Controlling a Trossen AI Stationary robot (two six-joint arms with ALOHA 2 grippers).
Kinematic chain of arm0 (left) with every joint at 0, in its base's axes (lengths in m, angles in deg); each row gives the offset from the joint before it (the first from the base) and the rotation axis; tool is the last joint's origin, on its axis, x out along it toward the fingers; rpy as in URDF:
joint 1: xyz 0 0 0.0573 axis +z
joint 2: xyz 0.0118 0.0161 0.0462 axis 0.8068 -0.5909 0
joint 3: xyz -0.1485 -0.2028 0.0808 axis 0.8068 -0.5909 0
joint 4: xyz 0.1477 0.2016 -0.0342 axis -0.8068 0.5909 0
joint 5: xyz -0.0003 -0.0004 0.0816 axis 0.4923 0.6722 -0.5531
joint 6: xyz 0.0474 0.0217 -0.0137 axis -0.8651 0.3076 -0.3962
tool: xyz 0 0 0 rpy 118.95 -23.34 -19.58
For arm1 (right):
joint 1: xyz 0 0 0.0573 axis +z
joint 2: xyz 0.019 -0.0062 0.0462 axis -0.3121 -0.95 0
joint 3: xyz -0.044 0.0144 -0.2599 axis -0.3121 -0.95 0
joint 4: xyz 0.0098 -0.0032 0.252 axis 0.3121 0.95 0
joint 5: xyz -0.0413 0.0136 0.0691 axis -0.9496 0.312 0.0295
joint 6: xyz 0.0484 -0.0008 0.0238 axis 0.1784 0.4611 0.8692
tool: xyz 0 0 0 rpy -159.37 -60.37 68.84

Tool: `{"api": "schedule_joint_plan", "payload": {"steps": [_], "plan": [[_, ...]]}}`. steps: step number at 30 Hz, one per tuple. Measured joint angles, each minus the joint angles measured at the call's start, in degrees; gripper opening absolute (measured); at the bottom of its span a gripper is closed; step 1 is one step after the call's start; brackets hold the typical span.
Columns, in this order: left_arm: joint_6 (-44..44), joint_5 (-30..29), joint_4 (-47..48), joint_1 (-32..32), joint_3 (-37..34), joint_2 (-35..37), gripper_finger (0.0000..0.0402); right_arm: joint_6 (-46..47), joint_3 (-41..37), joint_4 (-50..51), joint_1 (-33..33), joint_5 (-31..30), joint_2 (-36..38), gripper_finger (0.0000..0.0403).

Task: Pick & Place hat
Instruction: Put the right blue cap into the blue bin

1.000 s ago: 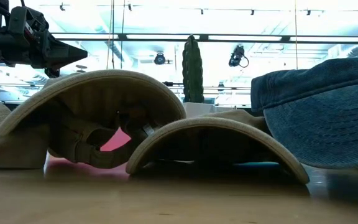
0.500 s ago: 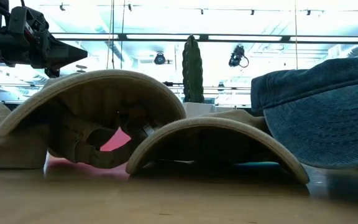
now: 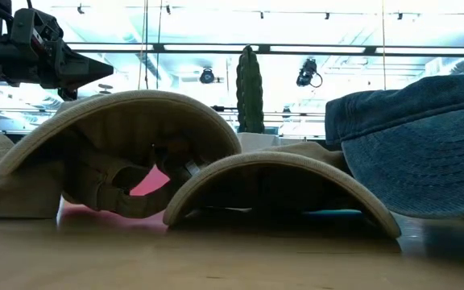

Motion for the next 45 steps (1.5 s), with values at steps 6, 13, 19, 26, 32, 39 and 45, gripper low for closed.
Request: {"api": "schedule_joint_plan", "payload": {"steps": [6,13,19,26,32,39,45], "plan": [[-0.01,-0.02,-0.01,0.01,0.00,0.00,0.0005,8.13,0.00,4.74,-0.02,9.94,-0.13,0.0016],[0.01,-0.01,0.00,0.02,0.00,0.00,0.0005,10.84,-0.20,5.79,0.36,18.79,-1.58,0.0016],[0.00,-0.01,0.00,0.01,0.00,0.00,0.0005,12.93,-0.20,7.24,1.54,19.03,-4.32,0.0016],[-0.01,0.00,0.00,0.02,0.00,0.00,0.0005,23.91,-0.20,10.33,3.91,18.99,-8.50,0.0016],[-0.01,-0.01,0.00,0.02,0.00,0.00,0.0005,30.93,-0.26,14.35,9.96,23.26,-13.65,0.0016],[0.01,-0.01,0.00,0.01,0.00,0.00,0.0005,26.81,-1.02,16.14,21.05,24.36,-18.16,0.0016],[-0.01,0.00,0.00,0.00,0.00,0.00,0.0005,24.28,-1.42,19.73,31.59,18.83,-23.66,0.0016]]}}
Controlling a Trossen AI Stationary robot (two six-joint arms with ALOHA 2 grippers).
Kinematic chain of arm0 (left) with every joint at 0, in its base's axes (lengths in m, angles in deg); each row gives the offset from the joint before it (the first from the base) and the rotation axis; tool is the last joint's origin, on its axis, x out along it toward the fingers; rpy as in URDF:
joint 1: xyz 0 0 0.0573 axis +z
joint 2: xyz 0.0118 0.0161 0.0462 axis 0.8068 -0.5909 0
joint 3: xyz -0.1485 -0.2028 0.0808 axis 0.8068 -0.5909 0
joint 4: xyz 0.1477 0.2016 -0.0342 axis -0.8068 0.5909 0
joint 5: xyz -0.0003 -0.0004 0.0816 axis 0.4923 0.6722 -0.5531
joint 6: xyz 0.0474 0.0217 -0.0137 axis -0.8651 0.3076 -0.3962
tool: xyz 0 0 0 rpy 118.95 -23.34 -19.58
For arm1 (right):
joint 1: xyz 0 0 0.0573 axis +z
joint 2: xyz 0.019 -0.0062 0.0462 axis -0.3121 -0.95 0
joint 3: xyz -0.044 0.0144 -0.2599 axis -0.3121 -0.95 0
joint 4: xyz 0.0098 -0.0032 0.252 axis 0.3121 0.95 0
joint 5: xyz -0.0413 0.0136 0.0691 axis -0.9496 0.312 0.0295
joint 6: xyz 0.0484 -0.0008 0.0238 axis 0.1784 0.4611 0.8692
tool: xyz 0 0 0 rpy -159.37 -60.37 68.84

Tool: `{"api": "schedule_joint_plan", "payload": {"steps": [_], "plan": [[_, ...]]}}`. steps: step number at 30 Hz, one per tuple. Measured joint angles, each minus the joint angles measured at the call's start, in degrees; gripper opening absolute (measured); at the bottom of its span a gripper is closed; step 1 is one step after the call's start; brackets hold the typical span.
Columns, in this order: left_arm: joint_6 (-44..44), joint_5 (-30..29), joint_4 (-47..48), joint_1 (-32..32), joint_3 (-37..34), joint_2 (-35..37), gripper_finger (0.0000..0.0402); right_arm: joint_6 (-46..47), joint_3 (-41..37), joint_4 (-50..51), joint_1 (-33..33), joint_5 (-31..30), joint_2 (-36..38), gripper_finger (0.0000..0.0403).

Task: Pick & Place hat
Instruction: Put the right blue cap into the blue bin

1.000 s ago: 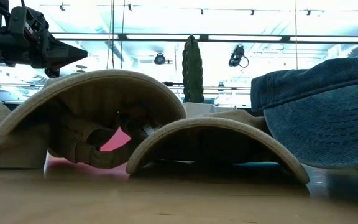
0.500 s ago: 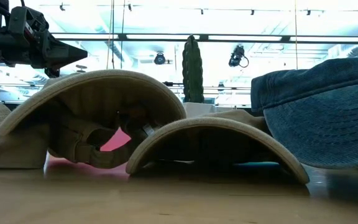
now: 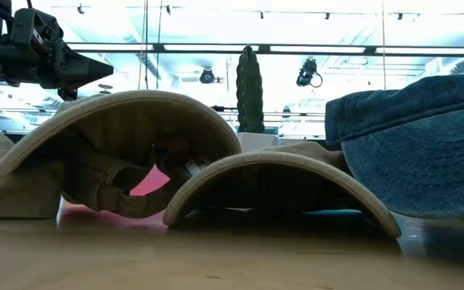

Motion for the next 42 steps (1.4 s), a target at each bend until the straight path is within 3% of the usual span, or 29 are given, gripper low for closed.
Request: {"api": "schedule_joint_plan", "payload": {"steps": [14,18,34,42], "plan": [[0.00,0.00,0.00,0.01,0.00,0.00,0.0005,12.43,0.00,8.60,19.86,-16.31,-8.09,0.0016],[0.01,-0.01,0.00,0.00,0.00,0.00,0.0005,17.66,0.00,11.69,23.34,-17.80,-9.98,0.0016],[0.00,-0.02,-0.01,0.01,0.00,0.00,0.0005,34.59,1.86,20.29,30.93,-8.75,-21.82,0.0016],[0.01,-0.01,0.00,0.01,0.00,0.00,0.0005,34.36,19.63,33.68,32.82,-8.41,-33.37,0.0016]]}}
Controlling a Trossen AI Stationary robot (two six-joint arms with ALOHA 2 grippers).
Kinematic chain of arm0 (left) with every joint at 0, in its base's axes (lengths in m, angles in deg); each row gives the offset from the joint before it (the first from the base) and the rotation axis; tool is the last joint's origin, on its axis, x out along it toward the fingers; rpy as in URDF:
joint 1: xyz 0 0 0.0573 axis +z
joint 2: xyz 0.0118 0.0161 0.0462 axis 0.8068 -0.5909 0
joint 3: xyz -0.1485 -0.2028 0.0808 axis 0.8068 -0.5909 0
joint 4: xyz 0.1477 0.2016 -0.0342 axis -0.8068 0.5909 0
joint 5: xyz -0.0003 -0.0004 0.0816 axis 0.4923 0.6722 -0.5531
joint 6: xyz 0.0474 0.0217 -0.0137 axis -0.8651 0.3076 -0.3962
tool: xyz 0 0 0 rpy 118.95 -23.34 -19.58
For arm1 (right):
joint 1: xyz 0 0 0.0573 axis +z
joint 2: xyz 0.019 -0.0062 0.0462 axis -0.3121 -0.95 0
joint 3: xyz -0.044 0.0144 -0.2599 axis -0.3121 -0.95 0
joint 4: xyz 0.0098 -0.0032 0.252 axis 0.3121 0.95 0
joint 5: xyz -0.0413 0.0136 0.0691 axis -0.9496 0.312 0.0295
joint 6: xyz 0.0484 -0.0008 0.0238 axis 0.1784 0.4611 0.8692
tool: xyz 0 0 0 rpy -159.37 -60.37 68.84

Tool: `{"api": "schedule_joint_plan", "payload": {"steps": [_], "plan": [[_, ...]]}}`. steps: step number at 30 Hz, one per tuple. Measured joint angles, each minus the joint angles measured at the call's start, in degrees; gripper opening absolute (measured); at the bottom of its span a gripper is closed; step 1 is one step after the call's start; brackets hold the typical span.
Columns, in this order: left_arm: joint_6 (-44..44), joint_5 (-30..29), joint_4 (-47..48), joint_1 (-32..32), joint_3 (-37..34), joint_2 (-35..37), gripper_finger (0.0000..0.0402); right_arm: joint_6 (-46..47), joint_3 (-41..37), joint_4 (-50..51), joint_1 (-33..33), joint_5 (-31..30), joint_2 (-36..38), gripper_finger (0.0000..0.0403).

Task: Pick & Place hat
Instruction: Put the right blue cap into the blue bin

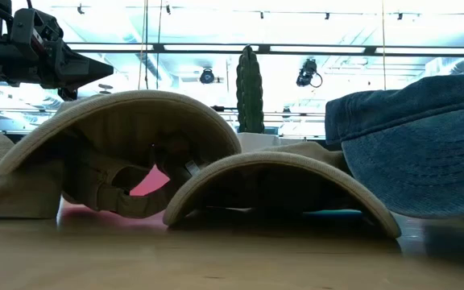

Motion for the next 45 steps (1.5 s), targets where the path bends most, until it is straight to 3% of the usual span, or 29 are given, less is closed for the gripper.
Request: {"api": "schedule_joint_plan", "payload": {"steps": [6,13,28,33,45], "plan": [[-0.01,-0.01,0.00,0.00,0.00,0.00,0.0005,-0.49,12.84,10.22,0.53,0.46,-10.34,0.0016],[0.01,0.01,-0.02,0.00,0.00,0.00,0.0005,3.53,22.26,19.87,1.89,2.60,-20.69,0.0016],[0.00,0.00,0.00,0.01,0.00,0.00,0.0005,8.50,17.33,19.91,2.81,4.72,-23.06,0.0016],[-0.01,0.01,0.00,-0.01,0.00,0.00,0.0005,14.16,13.38,19.44,2.72,4.24,-23.07,0.0016],[0.00,0.01,0.00,-0.01,0.00,0.00,0.0005,10.23,7.06,13.79,2.62,5.13,-23.06,0.0016]]}}
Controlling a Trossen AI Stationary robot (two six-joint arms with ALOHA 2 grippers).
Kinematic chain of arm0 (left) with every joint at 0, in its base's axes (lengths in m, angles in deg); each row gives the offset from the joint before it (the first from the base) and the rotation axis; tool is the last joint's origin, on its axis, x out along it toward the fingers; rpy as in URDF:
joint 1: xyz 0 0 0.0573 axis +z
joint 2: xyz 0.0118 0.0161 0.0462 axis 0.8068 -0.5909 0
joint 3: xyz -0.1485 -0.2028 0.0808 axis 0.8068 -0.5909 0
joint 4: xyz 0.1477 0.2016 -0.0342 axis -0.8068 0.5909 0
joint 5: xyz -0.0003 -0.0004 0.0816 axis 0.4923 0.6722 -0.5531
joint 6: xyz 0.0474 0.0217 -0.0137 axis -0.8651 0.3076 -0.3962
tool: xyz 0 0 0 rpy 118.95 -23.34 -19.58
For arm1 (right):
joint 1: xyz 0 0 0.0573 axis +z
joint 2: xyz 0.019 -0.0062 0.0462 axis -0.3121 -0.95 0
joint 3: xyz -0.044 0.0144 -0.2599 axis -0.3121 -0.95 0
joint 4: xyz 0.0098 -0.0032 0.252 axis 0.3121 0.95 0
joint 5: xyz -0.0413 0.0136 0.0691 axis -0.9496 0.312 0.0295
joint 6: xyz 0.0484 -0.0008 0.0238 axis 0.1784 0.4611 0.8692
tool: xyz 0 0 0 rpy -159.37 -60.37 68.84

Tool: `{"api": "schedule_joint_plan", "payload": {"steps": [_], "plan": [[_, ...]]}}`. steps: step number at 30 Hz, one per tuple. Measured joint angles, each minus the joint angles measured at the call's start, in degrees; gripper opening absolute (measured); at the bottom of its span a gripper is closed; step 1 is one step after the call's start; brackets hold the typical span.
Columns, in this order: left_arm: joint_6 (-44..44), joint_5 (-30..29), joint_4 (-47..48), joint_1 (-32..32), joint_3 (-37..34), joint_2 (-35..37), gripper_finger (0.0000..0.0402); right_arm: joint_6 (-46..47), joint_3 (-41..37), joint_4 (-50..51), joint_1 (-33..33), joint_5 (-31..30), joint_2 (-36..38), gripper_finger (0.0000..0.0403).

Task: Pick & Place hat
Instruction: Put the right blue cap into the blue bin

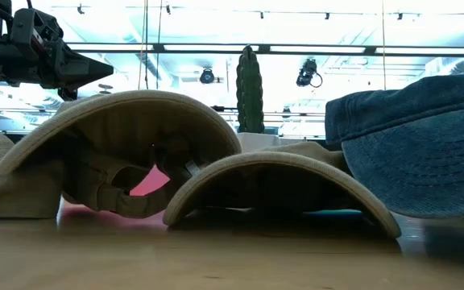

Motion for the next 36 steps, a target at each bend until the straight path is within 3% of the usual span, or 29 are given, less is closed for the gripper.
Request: {"api": "schedule_joint_plan", "payload": {"steps": [17,21,31,36], "plan": [[-0.01,-0.01,-0.01,0.01,0.00,0.00,0.0005,-6.06,0.00,-0.47,-0.87,0.43,0.00,0.0029],[0.01,-0.02,-0.02,0.02,0.00,0.00,0.0005,-6.03,-0.31,0.86,-0.94,0.44,0.00,0.0072],[-0.01,0.00,0.00,0.02,0.00,0.00,0.0005,-8.31,-6.79,-4.06,-1.01,0.99,0.02,0.0231],[-0.01,-0.02,0.00,0.02,0.00,0.00,0.0005,-6.72,-7.08,-3.50,-1.06,-0.59,0.02,0.0283]]}}
